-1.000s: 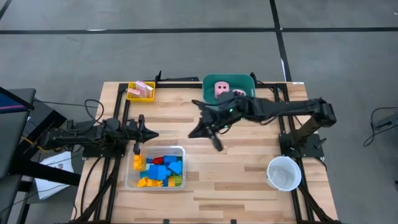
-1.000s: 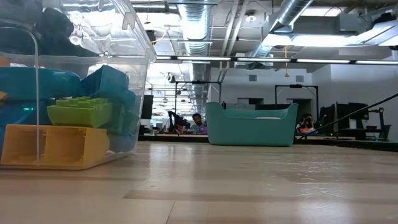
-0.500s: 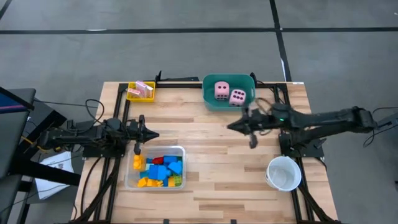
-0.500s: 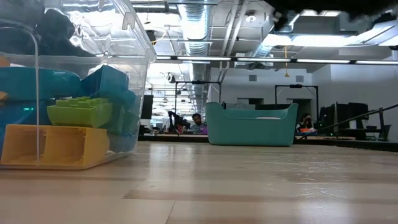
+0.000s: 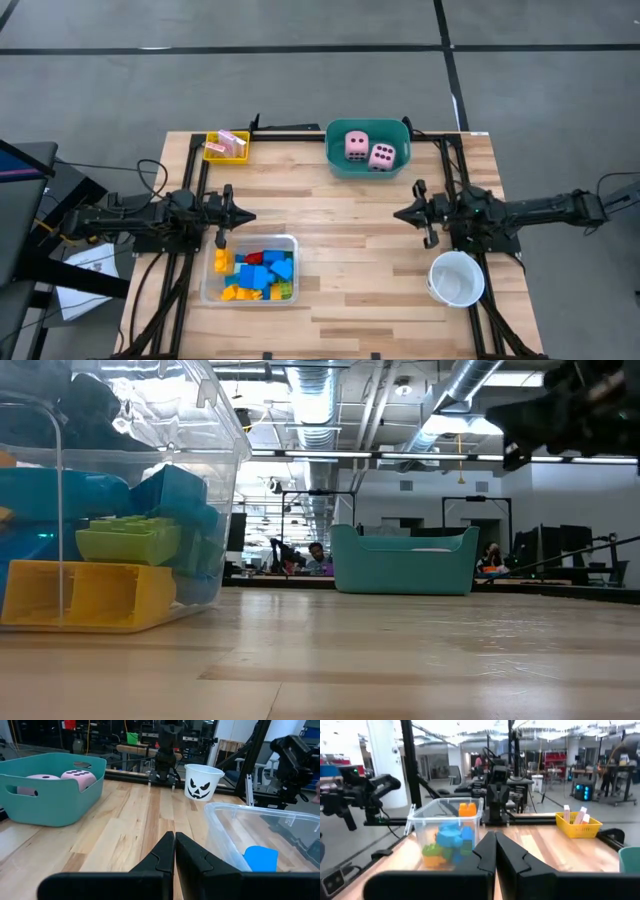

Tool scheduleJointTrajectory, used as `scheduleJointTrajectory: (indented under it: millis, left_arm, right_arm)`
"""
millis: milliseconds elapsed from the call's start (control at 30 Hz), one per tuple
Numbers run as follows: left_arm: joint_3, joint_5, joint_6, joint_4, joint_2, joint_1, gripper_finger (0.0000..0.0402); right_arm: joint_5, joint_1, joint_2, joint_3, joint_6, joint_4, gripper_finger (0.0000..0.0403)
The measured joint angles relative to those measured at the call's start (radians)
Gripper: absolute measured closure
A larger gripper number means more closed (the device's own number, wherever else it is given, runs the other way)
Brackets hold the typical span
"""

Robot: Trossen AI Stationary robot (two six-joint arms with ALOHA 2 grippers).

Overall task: Pick & Place Toys
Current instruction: Return to Home Position

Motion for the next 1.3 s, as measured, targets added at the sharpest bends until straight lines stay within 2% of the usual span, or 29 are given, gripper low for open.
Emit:
scheduleJointTrajectory:
  millis: [100,300,500,567,1300]
  left_arm:
    - [0.0,0.0,0.0,0.0,0.0,0.0,0.0394]
    - [0.0,0.0,0.0,0.0,0.0,0.0,0.0394]
    - [0.0,0.0,0.0,0.0,0.0,0.0,0.0394]
    - [0.0,0.0,0.0,0.0,0.001,0.0,0.0394]
    - [0.0,0.0,0.0,0.007,0.001,-0.002,0.0394]
  right_arm:
    - [0.0,0.001,-0.081,-0.051,-0.009,0.019,0.0403]
    - [0.0,-0.01,-0.237,-0.051,-0.031,-0.112,0.0403]
    - [0.0,-0.027,-0.407,-0.051,-0.023,-0.46,0.0403]
    - [0.024,-0.025,-0.448,-0.051,-0.018,-0.509,0.0403]
    - [0.031,-0.026,-0.429,-0.05,-0.019,-0.513,0.0403]
